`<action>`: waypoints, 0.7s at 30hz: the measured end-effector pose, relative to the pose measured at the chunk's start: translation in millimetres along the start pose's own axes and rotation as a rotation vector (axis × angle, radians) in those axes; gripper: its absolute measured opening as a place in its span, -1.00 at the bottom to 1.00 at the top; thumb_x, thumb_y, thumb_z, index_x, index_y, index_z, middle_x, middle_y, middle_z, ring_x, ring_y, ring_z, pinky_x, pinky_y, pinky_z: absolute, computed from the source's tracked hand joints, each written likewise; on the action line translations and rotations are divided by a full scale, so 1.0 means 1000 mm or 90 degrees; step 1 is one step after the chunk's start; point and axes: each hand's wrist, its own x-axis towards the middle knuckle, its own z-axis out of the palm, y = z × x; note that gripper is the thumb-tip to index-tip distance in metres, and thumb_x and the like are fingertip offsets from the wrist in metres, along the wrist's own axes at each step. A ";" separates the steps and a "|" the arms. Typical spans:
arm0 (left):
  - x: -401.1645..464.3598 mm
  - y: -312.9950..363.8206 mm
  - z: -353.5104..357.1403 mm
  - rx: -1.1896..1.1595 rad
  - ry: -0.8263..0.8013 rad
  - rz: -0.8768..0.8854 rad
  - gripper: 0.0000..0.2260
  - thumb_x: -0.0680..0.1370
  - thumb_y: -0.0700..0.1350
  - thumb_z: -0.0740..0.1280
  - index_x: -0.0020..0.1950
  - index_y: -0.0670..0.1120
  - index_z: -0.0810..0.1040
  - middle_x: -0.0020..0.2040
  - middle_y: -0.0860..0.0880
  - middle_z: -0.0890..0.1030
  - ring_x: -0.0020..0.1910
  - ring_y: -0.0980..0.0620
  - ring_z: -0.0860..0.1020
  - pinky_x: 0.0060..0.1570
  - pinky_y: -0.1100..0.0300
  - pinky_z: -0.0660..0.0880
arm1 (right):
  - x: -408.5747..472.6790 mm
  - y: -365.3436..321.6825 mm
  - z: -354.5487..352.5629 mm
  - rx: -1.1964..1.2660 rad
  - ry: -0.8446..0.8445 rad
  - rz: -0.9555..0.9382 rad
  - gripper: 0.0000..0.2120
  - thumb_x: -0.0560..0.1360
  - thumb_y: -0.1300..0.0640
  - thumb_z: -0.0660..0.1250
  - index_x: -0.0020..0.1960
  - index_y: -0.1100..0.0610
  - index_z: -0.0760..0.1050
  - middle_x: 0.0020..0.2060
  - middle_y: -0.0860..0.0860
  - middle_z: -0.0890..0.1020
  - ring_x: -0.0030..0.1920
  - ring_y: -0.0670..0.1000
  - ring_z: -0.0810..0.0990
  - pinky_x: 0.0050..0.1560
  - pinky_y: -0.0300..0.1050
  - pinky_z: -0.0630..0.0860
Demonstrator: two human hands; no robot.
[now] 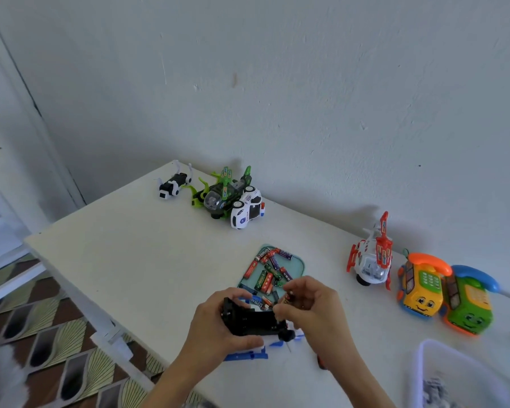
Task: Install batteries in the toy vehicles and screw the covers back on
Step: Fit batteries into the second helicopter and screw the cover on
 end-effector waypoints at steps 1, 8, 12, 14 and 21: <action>0.000 0.000 0.000 0.003 0.003 0.001 -0.41 0.13 -0.05 0.68 0.07 0.14 0.54 -0.06 0.10 0.64 0.00 0.27 0.58 -0.04 0.45 0.50 | -0.003 0.002 0.004 0.016 0.028 0.004 -0.77 0.35 0.35 0.49 -0.10 0.10 0.55 -0.29 0.02 0.67 -0.30 -0.01 0.64 -0.28 -0.22 0.57; -0.007 -0.003 0.003 0.009 0.028 0.018 -0.41 0.12 0.01 0.67 0.08 0.16 0.55 -0.04 0.09 0.63 0.00 0.17 0.59 -0.02 0.34 0.55 | -0.019 0.017 0.027 -0.051 0.127 -0.029 -0.81 0.34 0.20 0.53 -0.25 0.00 0.53 -0.33 -0.10 0.64 -0.25 -0.13 0.57 -0.26 -0.27 0.50; -0.009 -0.004 0.004 -0.001 0.035 0.020 -0.43 0.11 0.10 0.63 0.07 0.23 0.54 -0.03 0.12 0.63 0.01 0.13 0.60 0.01 0.23 0.58 | -0.021 0.027 0.038 -0.142 0.184 -0.057 -0.78 0.29 0.09 0.56 -0.30 -0.11 0.51 -0.29 -0.13 0.56 -0.16 -0.04 0.50 -0.13 -0.11 0.45; -0.008 -0.005 0.004 -0.003 0.034 0.024 -0.42 0.10 0.10 0.62 0.08 0.25 0.53 -0.04 0.12 0.63 0.03 0.12 0.60 0.02 0.20 0.59 | -0.021 0.036 0.042 -0.159 0.221 -0.092 -0.70 0.28 0.08 0.57 -0.34 -0.16 0.46 -0.27 -0.17 0.54 -0.15 -0.06 0.49 -0.12 -0.09 0.45; -0.007 -0.004 0.005 0.000 0.038 0.044 -0.41 0.10 0.10 0.62 0.07 0.25 0.53 -0.05 0.10 0.63 0.02 0.12 0.61 0.05 0.17 0.58 | -0.019 0.054 0.051 -0.159 0.262 -0.132 -0.82 0.30 0.15 0.55 -0.36 0.07 0.56 -0.30 -0.17 0.47 -0.23 -0.09 0.50 -0.26 -0.34 0.45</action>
